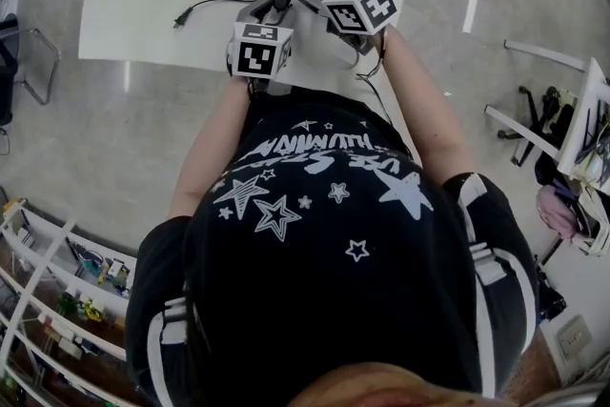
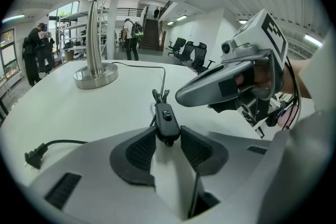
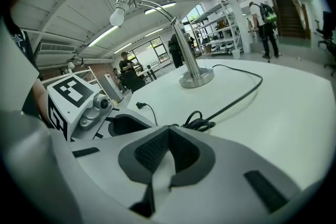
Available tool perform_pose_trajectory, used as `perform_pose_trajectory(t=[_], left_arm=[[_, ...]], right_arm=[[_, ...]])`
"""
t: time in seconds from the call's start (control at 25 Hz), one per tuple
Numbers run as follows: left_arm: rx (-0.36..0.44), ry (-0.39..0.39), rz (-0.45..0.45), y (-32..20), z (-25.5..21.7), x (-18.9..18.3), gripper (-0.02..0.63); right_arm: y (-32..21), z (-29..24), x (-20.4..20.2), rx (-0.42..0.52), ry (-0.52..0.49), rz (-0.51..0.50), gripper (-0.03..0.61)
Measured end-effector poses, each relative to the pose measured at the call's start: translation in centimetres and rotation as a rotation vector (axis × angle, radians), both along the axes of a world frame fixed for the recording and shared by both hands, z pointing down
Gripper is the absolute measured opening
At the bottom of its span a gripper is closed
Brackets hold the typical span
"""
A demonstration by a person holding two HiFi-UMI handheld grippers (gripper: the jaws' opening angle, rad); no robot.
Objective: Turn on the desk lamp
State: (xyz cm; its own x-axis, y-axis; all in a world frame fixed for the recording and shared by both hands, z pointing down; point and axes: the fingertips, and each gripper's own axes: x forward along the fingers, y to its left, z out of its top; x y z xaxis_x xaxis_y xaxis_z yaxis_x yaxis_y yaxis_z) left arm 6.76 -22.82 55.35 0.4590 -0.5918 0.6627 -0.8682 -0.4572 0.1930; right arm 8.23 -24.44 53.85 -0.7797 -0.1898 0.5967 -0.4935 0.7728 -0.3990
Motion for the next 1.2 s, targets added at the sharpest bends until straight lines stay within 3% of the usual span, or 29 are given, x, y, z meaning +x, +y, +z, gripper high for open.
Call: perform_pose_trajectory(t=[0.6,1.0,1.2], left_arm=[[0.058,0.044,0.136,1.3,-2.5,-1.5,0.181],[0.055,0.089,0.140,3.6,-4.2,-9.1,0.181],[0.087,0.101,0.161,5.0,-4.9,-12.6,0.179]], right_arm=[[2.2,-2.4,2.7,0.033,-0.059,0.325,0.006],[4.7,-3.3,-0.7,0.058,-0.077,0.446,0.006],[7.0,-3.8,-3.1,0.068,-0.147,0.542,0.006]])
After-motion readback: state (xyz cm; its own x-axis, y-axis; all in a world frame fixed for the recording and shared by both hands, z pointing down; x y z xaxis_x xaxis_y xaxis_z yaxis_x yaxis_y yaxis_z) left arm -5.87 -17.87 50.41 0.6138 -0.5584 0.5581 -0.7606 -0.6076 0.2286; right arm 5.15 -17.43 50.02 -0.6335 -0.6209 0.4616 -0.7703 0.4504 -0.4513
